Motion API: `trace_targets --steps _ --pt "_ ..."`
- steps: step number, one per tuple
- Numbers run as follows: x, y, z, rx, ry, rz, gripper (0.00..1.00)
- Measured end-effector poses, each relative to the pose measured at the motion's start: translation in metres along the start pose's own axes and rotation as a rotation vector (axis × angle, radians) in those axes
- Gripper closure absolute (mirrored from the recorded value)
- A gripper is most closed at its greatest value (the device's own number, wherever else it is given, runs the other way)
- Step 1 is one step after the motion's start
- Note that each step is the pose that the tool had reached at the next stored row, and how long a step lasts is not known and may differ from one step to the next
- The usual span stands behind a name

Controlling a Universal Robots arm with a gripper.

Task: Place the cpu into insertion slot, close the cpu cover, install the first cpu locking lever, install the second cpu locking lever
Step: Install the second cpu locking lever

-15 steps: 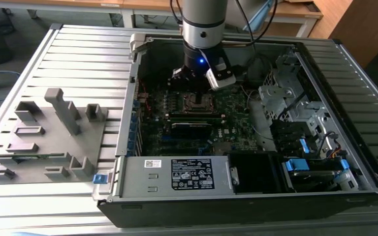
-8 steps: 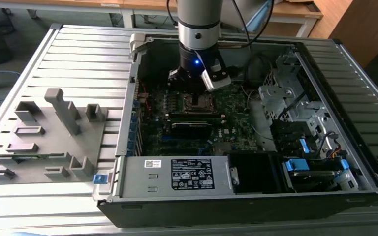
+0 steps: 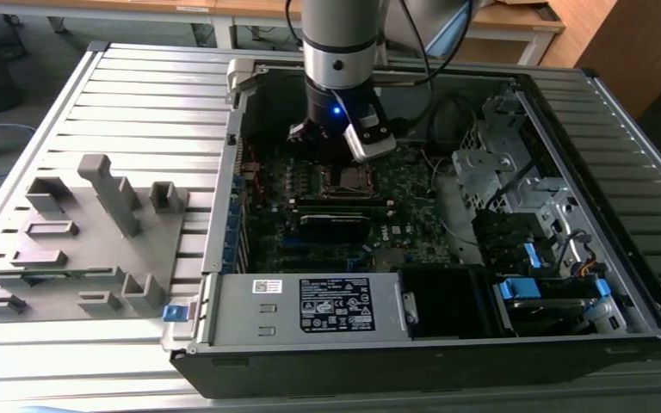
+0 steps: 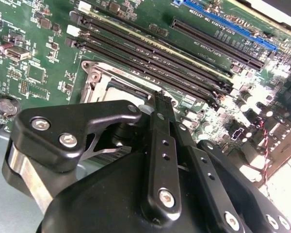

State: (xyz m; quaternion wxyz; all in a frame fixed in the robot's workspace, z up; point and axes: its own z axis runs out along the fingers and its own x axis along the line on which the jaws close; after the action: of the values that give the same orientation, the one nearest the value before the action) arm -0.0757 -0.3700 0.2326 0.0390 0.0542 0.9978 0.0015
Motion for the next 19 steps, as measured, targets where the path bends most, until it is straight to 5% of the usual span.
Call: trace_targets --steps 19 --pt "0.0025 -0.0072 0.0001 0.0002 0.0 0.0 0.9"
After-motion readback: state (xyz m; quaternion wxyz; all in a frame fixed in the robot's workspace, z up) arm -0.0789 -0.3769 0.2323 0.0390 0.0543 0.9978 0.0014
